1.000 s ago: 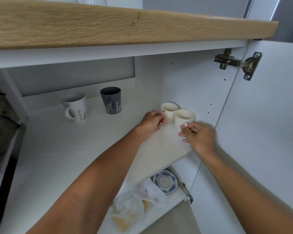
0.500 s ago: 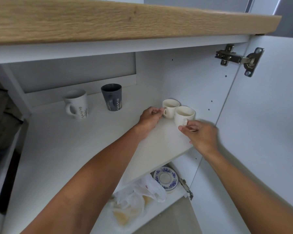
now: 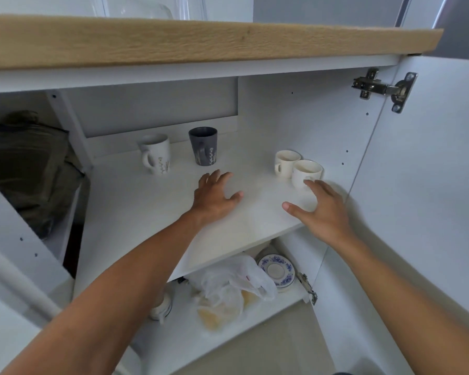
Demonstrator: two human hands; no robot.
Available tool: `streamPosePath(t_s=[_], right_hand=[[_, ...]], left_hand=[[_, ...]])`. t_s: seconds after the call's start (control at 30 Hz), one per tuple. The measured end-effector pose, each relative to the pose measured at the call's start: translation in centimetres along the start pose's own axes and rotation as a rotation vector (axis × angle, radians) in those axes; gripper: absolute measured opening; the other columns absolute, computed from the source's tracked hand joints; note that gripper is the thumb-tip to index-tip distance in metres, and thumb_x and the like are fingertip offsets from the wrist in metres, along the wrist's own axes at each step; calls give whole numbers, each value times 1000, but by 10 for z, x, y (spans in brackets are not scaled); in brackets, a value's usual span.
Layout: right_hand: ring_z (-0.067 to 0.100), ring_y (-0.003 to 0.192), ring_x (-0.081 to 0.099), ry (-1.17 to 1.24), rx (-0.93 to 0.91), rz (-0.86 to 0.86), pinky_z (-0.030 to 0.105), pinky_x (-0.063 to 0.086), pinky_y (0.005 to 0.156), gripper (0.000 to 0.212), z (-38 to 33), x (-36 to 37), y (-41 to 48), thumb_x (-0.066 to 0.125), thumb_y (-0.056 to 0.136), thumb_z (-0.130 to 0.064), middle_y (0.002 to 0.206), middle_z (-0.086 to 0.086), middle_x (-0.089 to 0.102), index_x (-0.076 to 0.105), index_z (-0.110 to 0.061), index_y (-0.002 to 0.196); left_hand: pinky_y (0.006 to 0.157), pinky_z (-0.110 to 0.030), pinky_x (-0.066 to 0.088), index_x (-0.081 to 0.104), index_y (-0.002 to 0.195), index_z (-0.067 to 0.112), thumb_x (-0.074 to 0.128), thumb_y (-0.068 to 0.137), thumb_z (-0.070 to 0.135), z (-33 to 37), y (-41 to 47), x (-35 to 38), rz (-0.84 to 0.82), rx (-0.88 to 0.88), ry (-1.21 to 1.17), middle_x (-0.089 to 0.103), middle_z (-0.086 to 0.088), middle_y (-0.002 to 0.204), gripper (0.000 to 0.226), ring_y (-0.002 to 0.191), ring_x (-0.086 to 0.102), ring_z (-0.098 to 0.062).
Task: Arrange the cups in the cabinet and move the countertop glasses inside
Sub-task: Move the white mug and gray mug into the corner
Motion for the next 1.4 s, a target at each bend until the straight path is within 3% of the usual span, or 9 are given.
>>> streamPosePath(t_s=[0.2,0.47,0.87,1.07,1.2,1.3,1.4], right_hand=[[22,150,11,-85,-126,-70,47,27,115,86,-50,25,-3,66,78,-65,162,1,22,38,-28,150],[28,146,24,-69,-263,-146,42,27,115,80,-99,78,36,69,80,-59,158,9,33,44,-24,147],[30,136,42,43,-266,-282,37,38,109,80,-122,145,122,74,76,-59,144,10,49,51,-19,141],[27,120,55,154,-266,-389,32,45,100,67,-135,177,138,71,84,-50,132,11,54,51,-18,139],[17,104,54,240,-285,-399,26,44,89,55,-143,185,143,66,91,-41,112,2,54,52,-15,137],[24,102,62,307,-223,-407,37,52,92,51,-144,191,151,64,91,-44,108,3,61,55,-16,132],[25,94,67,328,-186,-427,44,58,86,42,-147,201,157,60,92,-48,106,7,67,61,-17,121]], left_hand=[[117,-48,14,26,151,34,50,91,58,-38,-23,-33,19,-97,60,13,-1,165,69,151,-1,-27],[116,-48,19,30,150,33,51,92,55,-85,-23,-69,104,-149,158,19,-2,163,66,149,8,-29],[104,-41,31,45,138,26,62,87,32,-122,-14,-125,463,-230,174,38,-6,145,54,131,32,-32],[101,-42,42,50,130,20,55,82,40,-143,3,-129,540,-310,-42,43,-14,134,53,121,46,-34],[85,-19,37,56,128,9,59,91,25,-155,19,-128,597,-325,-160,48,-20,126,40,106,52,-23],[80,-25,39,59,118,5,54,94,29,-165,27,-133,639,-355,-190,58,-21,120,35,106,59,-31],[85,-32,45,64,114,7,47,99,34,-177,34,-134,599,-465,-249,69,-16,114,36,106,63,-31]])
Point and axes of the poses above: each hand's wrist, its own y-axis towards the middle knuckle, its own x-axis out of the palm, z = x × y, the point moved 10 cm from there along y, towards the middle knuckle
